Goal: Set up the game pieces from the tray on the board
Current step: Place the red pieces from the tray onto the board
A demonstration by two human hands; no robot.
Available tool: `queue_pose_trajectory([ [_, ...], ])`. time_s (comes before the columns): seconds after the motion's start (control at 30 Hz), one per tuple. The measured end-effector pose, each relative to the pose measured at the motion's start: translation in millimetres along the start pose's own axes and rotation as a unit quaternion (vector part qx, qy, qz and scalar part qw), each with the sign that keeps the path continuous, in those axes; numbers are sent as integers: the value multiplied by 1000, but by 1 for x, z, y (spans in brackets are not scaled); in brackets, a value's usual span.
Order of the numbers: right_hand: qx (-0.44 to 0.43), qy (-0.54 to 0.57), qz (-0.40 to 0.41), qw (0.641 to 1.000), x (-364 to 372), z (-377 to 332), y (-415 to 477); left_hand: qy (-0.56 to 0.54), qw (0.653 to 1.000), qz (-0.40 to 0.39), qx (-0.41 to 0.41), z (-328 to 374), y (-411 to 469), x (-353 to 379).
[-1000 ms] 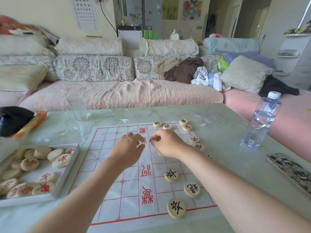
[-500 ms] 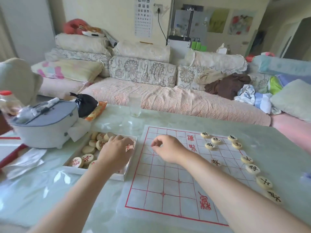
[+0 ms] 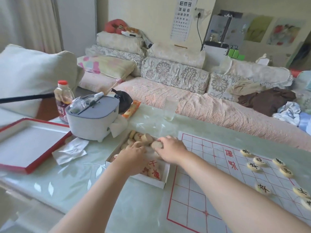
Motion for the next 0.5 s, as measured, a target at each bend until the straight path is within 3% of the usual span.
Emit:
queue_pose_trajectory([
  [0.2,-3,-24,17,1000,16,-7,18,-33,999,-23,8,-7,5,-7],
  [0.37,-22,-15,23,999,15,-15,18,-89,995,37,15,-12,8,-23],
  [0.5,-9,126,12,992,4,-12,12,-134,988,74,23,-14,8,-29],
])
Point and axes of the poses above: each hand's wrist, its own y-axis towards the middle knuckle, its own x-axis out of the palm, z = x × y, the point moved 9 cm from there along y, towards the middle knuckle, and after that the axes turned 15 degrees about y, right-handed, at the moved point
